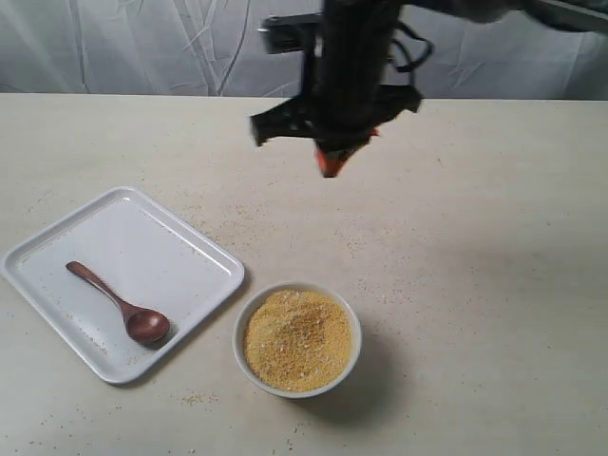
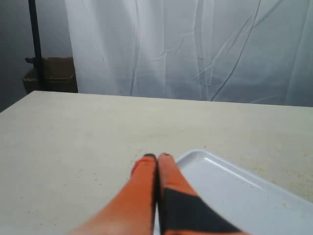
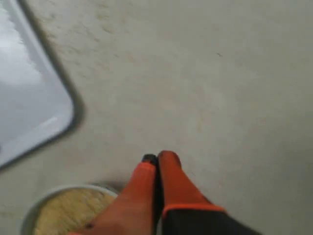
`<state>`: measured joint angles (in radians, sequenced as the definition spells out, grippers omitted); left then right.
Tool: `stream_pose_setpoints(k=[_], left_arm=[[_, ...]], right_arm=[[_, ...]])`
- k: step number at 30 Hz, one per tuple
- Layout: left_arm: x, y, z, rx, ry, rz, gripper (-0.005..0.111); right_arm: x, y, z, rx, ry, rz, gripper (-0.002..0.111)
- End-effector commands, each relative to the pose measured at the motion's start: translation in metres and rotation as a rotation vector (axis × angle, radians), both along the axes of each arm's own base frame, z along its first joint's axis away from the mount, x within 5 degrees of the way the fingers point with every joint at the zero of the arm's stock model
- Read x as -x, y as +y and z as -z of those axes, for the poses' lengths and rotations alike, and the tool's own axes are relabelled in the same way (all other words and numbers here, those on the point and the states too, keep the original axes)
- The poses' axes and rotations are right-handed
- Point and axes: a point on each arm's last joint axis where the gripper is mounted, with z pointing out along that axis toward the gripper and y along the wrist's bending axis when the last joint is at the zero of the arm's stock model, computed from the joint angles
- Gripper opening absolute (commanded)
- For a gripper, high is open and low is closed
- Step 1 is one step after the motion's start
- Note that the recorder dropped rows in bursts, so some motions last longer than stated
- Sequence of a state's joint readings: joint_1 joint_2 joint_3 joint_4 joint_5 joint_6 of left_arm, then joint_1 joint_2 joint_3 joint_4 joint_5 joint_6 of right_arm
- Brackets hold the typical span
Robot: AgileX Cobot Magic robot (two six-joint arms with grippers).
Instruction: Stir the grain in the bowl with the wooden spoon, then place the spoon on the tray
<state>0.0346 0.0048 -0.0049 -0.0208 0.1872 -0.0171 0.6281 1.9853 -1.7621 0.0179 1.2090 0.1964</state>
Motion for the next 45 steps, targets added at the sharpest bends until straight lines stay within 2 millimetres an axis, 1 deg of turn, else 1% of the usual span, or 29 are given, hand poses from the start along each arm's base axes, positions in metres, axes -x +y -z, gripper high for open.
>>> stream_pose_setpoints(k=[1,2,3,4,5,6,7,8,9,10,11,13,15,16,18,20,22,26,28,29,33,45], left_arm=[[0.0,0.0,0.001,0.001,-0.007,-0.004,0.0],[0.0,0.0,0.001,0.001,-0.007,-0.004,0.0],[0.0,0.0,0.001,0.001,-0.007,-0.004,0.0],[0.0,0.0,0.001,0.001,-0.007,-0.004,0.0],[0.0,0.0,0.001,0.001,-0.007,-0.004,0.0],[0.0,0.0,0.001,0.001,-0.007,-0.004,0.0],[0.0,0.0,0.001,0.001,-0.007,-0.004,0.0],[0.0,0.0,0.001,0.001,-0.007,-0.004,0.0],[0.0,0.0,0.001,0.001,-0.007,-0.004,0.0],[0.0,0.0,0.001,0.001,-0.007,-0.004,0.0],[0.0,0.0,0.001,0.001,-0.007,-0.004,0.0],[0.0,0.0,0.001,0.001,-0.007,-0.004,0.0],[0.0,0.0,0.001,0.001,-0.007,-0.004,0.0],[0.0,0.0,0.001,0.001,-0.007,-0.004,0.0],[0.0,0.0,0.001,0.001,-0.007,-0.004,0.0],[0.0,0.0,0.001,0.001,-0.007,-0.004,0.0],[0.0,0.0,0.001,0.001,-0.007,-0.004,0.0],[0.0,0.0,0.001,0.001,-0.007,-0.004,0.0],[0.0,0.0,0.001,0.001,-0.007,-0.004,0.0],[0.0,0.0,0.001,0.001,-0.007,-0.004,0.0],[0.0,0.0,0.001,0.001,-0.007,-0.004,0.0],[0.0,0.0,0.001,0.001,-0.007,-0.004,0.0]], right_arm=[[0.018,-0.08,-0.013,-0.009,-0.031,0.151,0.001],[0.023,-0.098,-0.015,-0.013,-0.039,0.19,0.001],[0.034,-0.133,-0.019,-0.021,-0.057,0.274,0.001],[0.041,-0.151,-0.02,-0.024,-0.066,0.317,0.001],[0.056,-0.179,-0.027,-0.032,-0.109,0.39,0.001],[0.064,-0.193,-0.03,-0.025,-0.135,0.42,0.001],[0.079,-0.213,-0.034,-0.007,-0.182,0.466,0.001],[0.088,-0.222,-0.037,0.009,-0.21,0.481,0.001],[0.105,-0.233,-0.043,0.049,-0.264,0.487,0.001],[0.112,-0.236,-0.044,0.072,-0.29,0.479,0.001],[0.128,-0.236,-0.051,0.045,-0.372,0.468,0.001],[0.153,-0.233,-0.061,-0.027,-0.519,0.44,0.001],[0.177,-0.235,-0.064,-0.075,-0.653,0.422,0.001],[0.189,-0.236,-0.061,-0.095,-0.703,0.418,0.001],[0.22,-0.24,-0.059,-0.146,-0.834,0.41,0.001],[0.246,-0.243,-0.048,-0.176,-0.911,0.408,0.001],[0.26,-0.245,-0.039,-0.202,-0.979,0.402,0.001],[0.274,-0.247,-0.019,-0.226,-1.128,0.366,0.001],[0.278,-0.247,-0.008,-0.226,-1.144,0.359,0.001],[0.28,-0.247,-0.005,-0.229,-1.141,0.363,0.001],[0.286,-0.247,-0.007,-0.265,-1.177,0.37,0.001],[0.287,-0.247,-0.007,-0.266,-1.181,0.37,0.001]])
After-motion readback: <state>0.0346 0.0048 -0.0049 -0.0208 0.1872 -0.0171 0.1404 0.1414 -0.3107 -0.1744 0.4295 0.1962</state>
